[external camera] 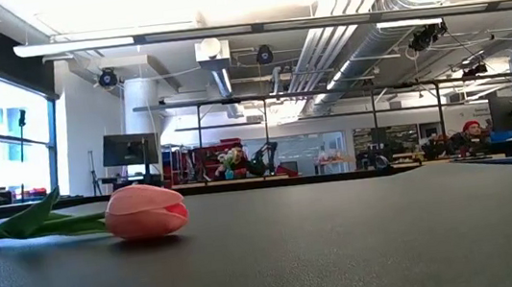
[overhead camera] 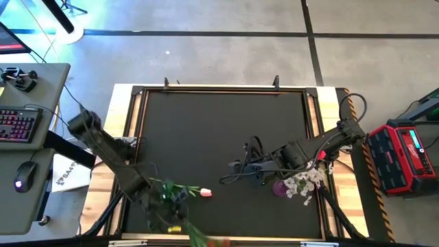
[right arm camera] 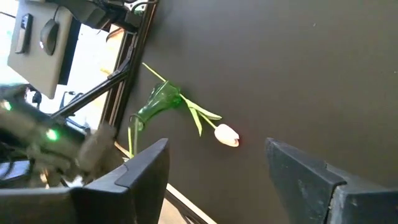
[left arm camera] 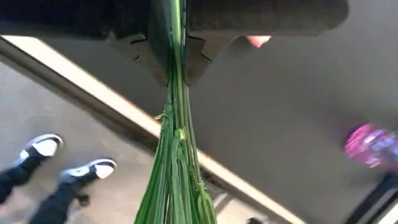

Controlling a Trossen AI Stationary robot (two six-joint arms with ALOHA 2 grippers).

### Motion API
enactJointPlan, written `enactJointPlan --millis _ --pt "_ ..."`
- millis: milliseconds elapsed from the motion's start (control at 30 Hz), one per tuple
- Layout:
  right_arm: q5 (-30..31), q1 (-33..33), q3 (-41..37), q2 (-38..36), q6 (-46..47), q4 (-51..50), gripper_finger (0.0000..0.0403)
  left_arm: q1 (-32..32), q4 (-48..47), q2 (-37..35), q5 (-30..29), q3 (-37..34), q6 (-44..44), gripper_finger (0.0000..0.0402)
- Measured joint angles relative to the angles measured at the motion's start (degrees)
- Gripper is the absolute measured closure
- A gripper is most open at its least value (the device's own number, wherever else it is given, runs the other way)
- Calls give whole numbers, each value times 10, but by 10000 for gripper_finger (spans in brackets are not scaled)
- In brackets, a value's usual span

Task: Sort flowers into vase by color
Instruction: Adjust the green vase

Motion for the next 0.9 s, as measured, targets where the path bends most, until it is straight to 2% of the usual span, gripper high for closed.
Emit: enactJointPlan --millis 300,533,667,833,900 --pt "0 0 0 0 11 -2 153 48 41 -167 -52 -134 -80 401" --pt "-10 -4 0 0 11 -5 153 56 159 -324 -122 -256 -131 401" --pt "-18 -8 0 0 11 -8 153 50 174 -396 -163 -265 -132 401" --pt "-35 -10 0 0 11 -15 153 20 152 -464 -170 -266 -139 401" --pt "-35 -10 0 0 11 -16 153 -3 174 -485 -202 -286 -145 401"
